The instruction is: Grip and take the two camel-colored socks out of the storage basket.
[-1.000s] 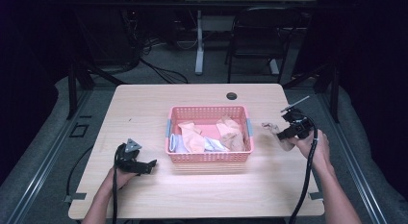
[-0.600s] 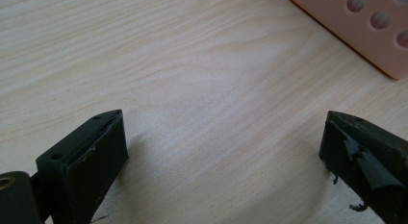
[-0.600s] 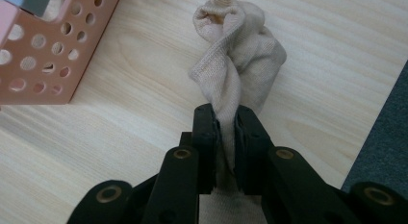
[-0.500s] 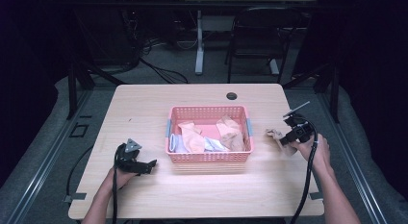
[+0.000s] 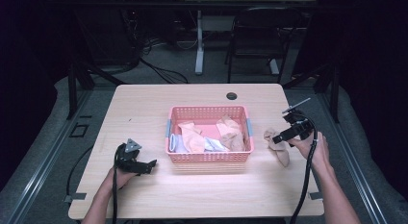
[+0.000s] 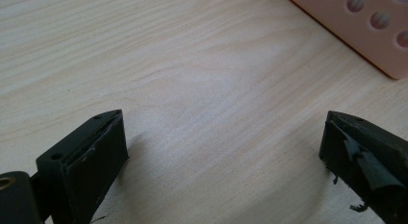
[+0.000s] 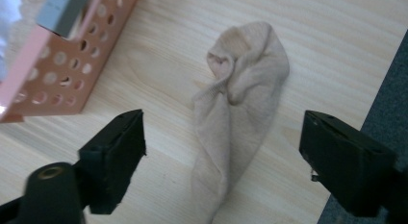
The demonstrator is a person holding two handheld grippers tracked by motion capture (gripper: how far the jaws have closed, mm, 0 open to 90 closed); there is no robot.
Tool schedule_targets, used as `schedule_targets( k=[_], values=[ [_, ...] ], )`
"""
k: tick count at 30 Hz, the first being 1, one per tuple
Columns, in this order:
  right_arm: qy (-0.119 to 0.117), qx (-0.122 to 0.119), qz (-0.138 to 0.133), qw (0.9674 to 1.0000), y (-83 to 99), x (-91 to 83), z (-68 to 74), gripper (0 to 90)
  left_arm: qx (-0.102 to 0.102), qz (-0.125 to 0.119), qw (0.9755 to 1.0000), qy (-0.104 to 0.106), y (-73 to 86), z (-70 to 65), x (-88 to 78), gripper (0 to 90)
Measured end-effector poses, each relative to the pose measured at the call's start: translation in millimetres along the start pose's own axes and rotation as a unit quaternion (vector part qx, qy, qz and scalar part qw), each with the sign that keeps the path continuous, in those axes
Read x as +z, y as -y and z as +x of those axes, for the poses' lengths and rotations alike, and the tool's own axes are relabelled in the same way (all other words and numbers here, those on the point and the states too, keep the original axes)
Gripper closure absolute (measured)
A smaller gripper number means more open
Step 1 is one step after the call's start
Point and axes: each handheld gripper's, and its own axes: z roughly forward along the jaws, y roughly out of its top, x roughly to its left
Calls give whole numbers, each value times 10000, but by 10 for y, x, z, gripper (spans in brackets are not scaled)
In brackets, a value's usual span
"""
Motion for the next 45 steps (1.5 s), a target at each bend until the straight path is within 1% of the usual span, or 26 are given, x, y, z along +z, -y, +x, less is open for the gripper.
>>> schedule_targets(
  k=[2, 5, 7, 8, 11, 12, 17, 18, 19, 20, 22, 23, 24, 25, 28, 29, 30, 33, 35, 36, 38, 39, 40, 41, 44, 45],
  values=[
    [-14, -56, -78, 10000, -16, -40, 27, 50, 2, -1, 10000, 0, 0, 0, 0, 25],
    [-24, -44, -144, 9999, -31, -69, 60, 5, -6, 3, 10000, 0, 0, -1, 0, 25],
    [-35, -96, -260, 9996, -44, -103, 96, 0, 1, 1, 10000, 0, 0, 0, 0, 25],
    [-78, -199, -283, 9994, -61, -136, 133, 0, -5, 5, 10000, 1, 0, -1, 0, 25],
    [-106, -198, -364, 9991, -79, -175, 178, 0, 1, 0, 10000, 0, 0, 0, 0, 25],
    [-163, -259, -476, 9984, -97, -223, 214, 0, -9, 3, 10000, 1, 0, -1, 0, 25],
    [-158, -307, -654, 9973, -125, -286, 294, 0, -8, 3, 10000, 0, 0, -1, 0, 25],
    [-127, -424, -648, 9969, -138, -316, 330, 0, -9, 3, 10000, 0, 0, -1, 0, 25],
    [-127, -424, -648, 9969, -138, -316, 330, 0, -9, 3, 10000, 0, 0, -1, 0, 25],
    [-196, -493, -639, 9965, -154, -332, 390, 0, -9, 2, 10000, -3, 1, -2, 0, 25],
    [-234, -520, -680, 9961, -161, -337, 414, 0, -11, 2, 10000, -4, 1, -2, -1, 25],
    [-327, -641, -687, 9950, -188, -378, 499, 0, -9, 3, 10000, -6, 1, -2, -1, 25],
    [-327, -641, -687, 9950, -188, -378, 499, 0, -9, 3, 10000, -6, 1, -2, -1, 25],
    [-369, -725, -762, 9938, -220, -414, 588, 0, -12, 2, 10000, -6, 1, -2, -1, 25],
    [-433, -773, -790, 9929, -256, -447, 667, 0, -10, 3, 10000, -5, 1, -2, -1, 25],
    [-465, -837, -826, 9920, -279, -458, 713, 0, -10, 2, 10000, -6, 1, -2, -1, 25],
    [-495, -972, -843, 9904, -337, -463, 811, 0, -10, 3, 10000, -6, 1, -2, -1, 25],
    [-546, -1084, -767, 9896, -397, -449, 900, 0, -11, 2, 10000, -5, 1, -2, -1, 25],
    [-683, -1195, -741, 9877, -464, -410, 1003, 0, -9, 4, 10000, -5, 1, -1, -1, 25],
    [-790, -1331, -679, 9856, -515, -379, 1070, 0, -9, 4, 10000, -4, 1, -1, -1, 25],
    [-820, -1359, -668, 9851, -534, -363, 1102, 0, -10, 3, 10000, -4, 1, -1, -1, 25],
    [-923, -1480, -583, 9829, -591, -311, 1189, 0, -10, 5, 10000, -5, 0, -1, -1, 25],
    [-923, -1480, -583, 9829, -591, -311, 1189, 0, -10, 5, 10000, -5, 0, -1, -1, 25],
    [-1011, -1557, -558, 9810, -635, -249, 1261, 0, -10, 3, 10000, -4, 1, -1, -1, 25],
    [-1068, -1646, -472, 9794, -678, -173, 1328, 0, -10, 3, 10000, -4, 1, -1, -1, 25],
    [-1186, -1667, -399, 9780, -712, -88, 1385, 0, -10, 4, 10000, -3, 1, -1, -1, 25]
  ],
)
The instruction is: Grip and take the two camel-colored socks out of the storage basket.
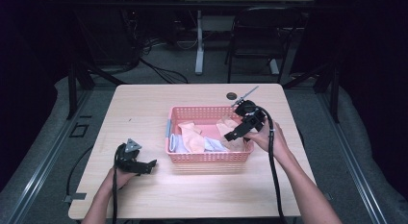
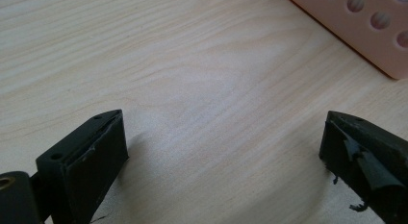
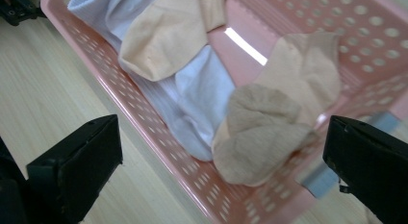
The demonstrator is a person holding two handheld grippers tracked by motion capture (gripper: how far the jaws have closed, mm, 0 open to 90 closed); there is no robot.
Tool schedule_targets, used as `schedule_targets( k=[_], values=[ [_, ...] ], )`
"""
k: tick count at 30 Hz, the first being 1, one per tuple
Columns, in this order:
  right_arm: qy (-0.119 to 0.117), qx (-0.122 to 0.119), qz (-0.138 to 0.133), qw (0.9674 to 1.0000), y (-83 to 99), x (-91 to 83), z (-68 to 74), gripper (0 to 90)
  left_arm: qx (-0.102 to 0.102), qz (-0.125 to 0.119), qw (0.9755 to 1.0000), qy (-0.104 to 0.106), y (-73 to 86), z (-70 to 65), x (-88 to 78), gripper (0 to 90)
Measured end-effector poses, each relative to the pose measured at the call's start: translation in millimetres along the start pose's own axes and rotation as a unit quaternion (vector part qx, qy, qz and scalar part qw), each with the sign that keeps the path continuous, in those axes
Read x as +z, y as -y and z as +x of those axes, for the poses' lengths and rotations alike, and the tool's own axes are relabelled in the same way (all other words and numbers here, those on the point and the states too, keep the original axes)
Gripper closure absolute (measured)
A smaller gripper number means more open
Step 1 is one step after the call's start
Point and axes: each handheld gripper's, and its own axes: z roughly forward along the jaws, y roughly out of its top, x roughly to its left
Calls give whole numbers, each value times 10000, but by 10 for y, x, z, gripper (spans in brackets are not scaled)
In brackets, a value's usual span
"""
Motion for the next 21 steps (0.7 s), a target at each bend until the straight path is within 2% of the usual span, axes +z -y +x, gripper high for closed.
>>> schedule_targets(
  k=[2, 5, 7, 8, 9, 10, 14, 15, 17, 19, 20, 21],
  values=[
    [-38, -31, 67, 10000, -14, 31, -1, 0, -1, -1, 10000, 0, 0, 0, 0, 25],
    [-114, -36, 341, 9993, -62, 223, -16, 0, 0, 0, 10000, -1, 0, 0, 0, 25],
    [-102, 7, 318, 9994, -60, 260, -21, 2, 1, 0, 10000, -2, 0, 0, 0, 25],
    [-63, 101, 443, 9989, -49, 361, -47, 63, -1, 1, 10000, 0, 0, 0, 0, 25],
    [-63, 101, 443, 9989, -49, 361, -47, 63, -1, 1, 10000, 0, 0, 0, 0, 25],
    [29, 144, 614, 9980, -27, 454, -69, 118, 1, 0, 10000, -1, 0, 0, 0, 25],
    [113, 221, 785, 9966, -3, 546, -97, 176, 0, -1, 10000, -2, 0, -1, 0, 25],
    [231, 247, 867, 9957, 8, 583, -107, 210, -1, -1, 10000, -4, 0, -1, 0, 25],
    [285, 422, 937, 9943, 41, 655, -119, 253, -2, -3, 10000, -5, 1, -1, 0, 25],
    [360, 408, 988, 9936, 48, 666, -131, 255, -3, -2, 10000, -4, 0, -1, 0, 25],
    [359, 314, 1226, 9913, 44, 673, -154, 279, -2, -1, 10000, -3, 0, -1, 0, 25],
    [359, 314, 1226, 9913, 44, 673, -154, 279, -2, -1, 10000, -3, 0, -1, 0, 25]
  ],
)
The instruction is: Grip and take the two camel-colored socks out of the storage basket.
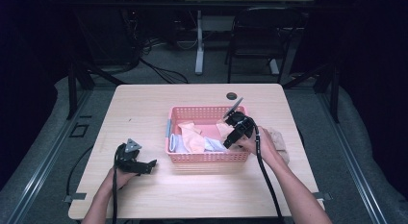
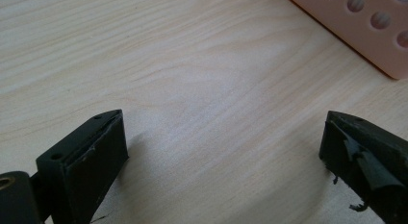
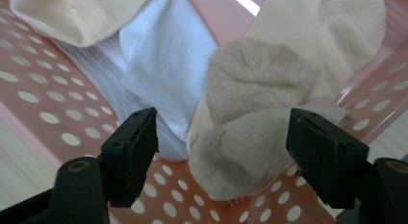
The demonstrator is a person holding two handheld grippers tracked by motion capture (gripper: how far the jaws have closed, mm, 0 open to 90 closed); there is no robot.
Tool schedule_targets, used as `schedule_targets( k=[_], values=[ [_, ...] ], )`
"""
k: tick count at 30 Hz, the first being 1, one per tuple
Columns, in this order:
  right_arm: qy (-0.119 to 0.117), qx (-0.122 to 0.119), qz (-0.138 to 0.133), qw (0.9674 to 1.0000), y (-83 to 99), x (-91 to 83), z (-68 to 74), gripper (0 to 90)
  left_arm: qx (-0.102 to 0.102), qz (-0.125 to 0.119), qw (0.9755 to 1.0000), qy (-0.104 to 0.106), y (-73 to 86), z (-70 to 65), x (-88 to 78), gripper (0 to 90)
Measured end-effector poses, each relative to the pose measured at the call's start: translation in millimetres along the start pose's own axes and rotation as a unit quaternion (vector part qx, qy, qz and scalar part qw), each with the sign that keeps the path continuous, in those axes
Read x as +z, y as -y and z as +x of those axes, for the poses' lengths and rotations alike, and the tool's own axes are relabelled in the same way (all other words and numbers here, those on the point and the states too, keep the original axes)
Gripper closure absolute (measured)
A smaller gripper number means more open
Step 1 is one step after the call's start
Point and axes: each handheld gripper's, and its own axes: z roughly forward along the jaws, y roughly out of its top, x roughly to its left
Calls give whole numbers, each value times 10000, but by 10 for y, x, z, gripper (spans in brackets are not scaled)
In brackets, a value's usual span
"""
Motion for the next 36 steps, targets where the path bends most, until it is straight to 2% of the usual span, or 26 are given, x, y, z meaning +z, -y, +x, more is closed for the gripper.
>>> schedule_targets(
  k=[1, 2, 7, 9, 10, 12, 13, 15, 16, 18, 19, 22, 25, 27, 29, 30, 32, 33, 35, 36],
  values=[
    [35, -29, 47, 10000, 2, 12, -6, 290, 0, -1, 10000, -2, 0, 0, 0, 25],
    [64, 138, -120, 9998, 18, 51, 16, 311, 0, -1, 10000, 0, 0, 0, 0, 25],
    [154, 155, 214, 9995, -4, 130, -20, 398, 0, -1, 10000, 0, 0, 0, 0, 25],
    [149, 193, 160, 9996, 0, 153, -19, 413, 0, -2, 10000, 0, 0, 0, 0, 25],
    [241, 152, 292, 9992, -12, 177, -19, 451, 1, -1, 10000, 0, 0, 0, 0, 25],
    [251, 136, 301, 9991, -14, 201, -15, 472, 1, -1, 10000, -2, 0, 0, 0, 25],
    [378, 127, 342, 9986, -20, 237, -3, 559, 0, -2, 10000, -2, 0, 0, 0, 25],
    [517, 11, 464, 9976, -29, 270, 3, 618, -1, -1, 10000, -1, 0, 0, 0, 25],
    [541, 118, 280, 9981, -15, 313, 28, 663, -1, -1, 10000, -1, 0, 0, 0, 25],
    [561, 88, 335, 9978, -20, 314, 28, 694, 0, -1, 10000, -1, 0, 0, 0, 25],
    [580, -25, 469, 9972, -34, 294, 13, 764, 0, 0, 10000, -1, 0, 0, 0, 25],
    [573, -48, 466, 9973, -34, 269, 4, 798, 1, 0, 10000, -1, 0, 0, 0, 25],
    [443, 54, 320, 9985, -23, 195, -13, 814, -1, 0, 10000, -2, 0, 0, 0, 25],
    [323, 110, 80, 9994, -18, 69, -18, 815, -2, 0, 10000, -1, 0, -1, 0, 25],
    [308, 52, 96, 9995, -24, 14, -19, 815, 1, 0, 10000, -1, 0, 0, 0, 25],
    [291, 33, -15, 9996, -28, -67, -2, 815, 1, 0, 10000, -1, 0, 0, 0, 25],
    [267, 21, -38, 9996, -30, -97, 3, 815, 0, 0, 10000, -1, 0, -1, 0, 25],
    [266, -10, -139, 9995, -37, -185, 20, 815, 0, 0, 10000, -3, 0, -1, 0, 25],
    [277, -56, -96, 9996, -45, -233, 24, 815, 0, 0, 10000, -3, 0, -1, 0, 25],
    [239, -45, -240, 9994, -42, -292, 37, 815, 0, 0, 10000, -3, 0, -1, 0, 25]
  ],
)
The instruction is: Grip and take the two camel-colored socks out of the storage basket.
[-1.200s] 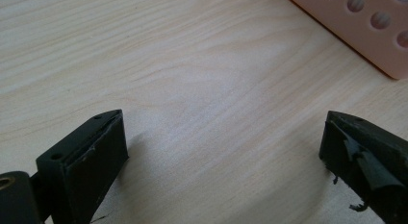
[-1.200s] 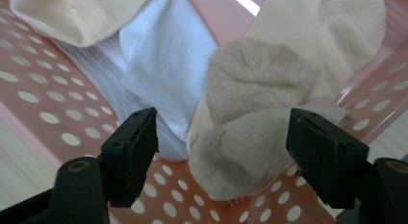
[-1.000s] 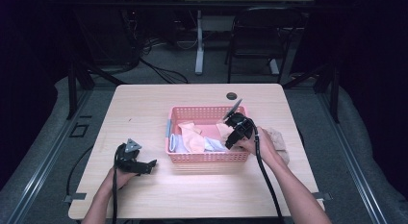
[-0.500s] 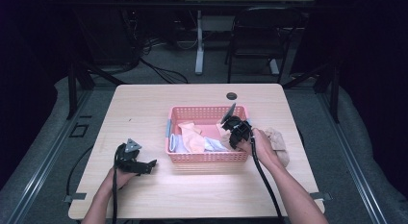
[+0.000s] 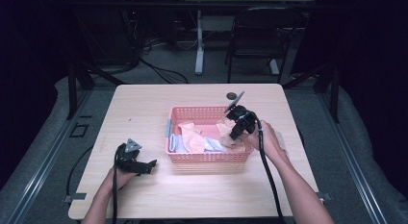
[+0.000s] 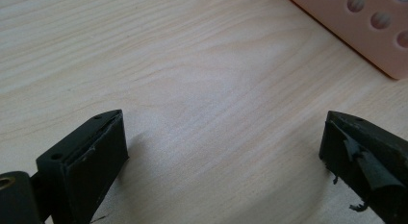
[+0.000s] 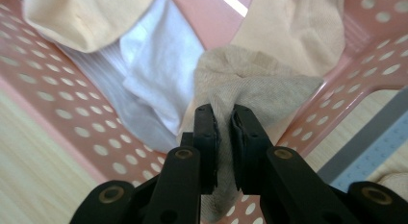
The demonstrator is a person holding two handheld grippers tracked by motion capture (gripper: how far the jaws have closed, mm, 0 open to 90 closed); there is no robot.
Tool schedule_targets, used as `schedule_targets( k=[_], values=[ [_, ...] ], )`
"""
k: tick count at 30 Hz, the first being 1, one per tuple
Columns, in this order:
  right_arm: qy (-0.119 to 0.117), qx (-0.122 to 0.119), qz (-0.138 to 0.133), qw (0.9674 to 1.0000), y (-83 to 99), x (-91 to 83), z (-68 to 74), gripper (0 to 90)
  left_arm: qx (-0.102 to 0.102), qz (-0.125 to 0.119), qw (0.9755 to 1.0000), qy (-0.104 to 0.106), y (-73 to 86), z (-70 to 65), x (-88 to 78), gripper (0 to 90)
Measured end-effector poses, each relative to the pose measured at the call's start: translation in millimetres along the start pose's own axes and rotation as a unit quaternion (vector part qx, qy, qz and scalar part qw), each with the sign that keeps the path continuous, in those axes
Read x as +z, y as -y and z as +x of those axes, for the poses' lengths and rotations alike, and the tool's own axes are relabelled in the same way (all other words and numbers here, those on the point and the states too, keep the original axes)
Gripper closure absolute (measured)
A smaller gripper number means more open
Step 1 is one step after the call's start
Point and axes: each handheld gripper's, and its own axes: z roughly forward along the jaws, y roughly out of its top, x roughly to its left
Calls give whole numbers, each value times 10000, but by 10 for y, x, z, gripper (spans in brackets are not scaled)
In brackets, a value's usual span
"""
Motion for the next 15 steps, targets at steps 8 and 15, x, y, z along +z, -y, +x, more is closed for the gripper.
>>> schedule_targets(
  k=[8, 15],
  values=[
    [-45, -37, -289, 9996, -31, -243, 19, 815, -2, -1, 10000, 0, 0, 0, 0, 25],
    [-116, -62, -582, 9982, -55, -477, 17, 815, -2, 0, 10000, 0, 0, 0, 0, 25]
  ],
)
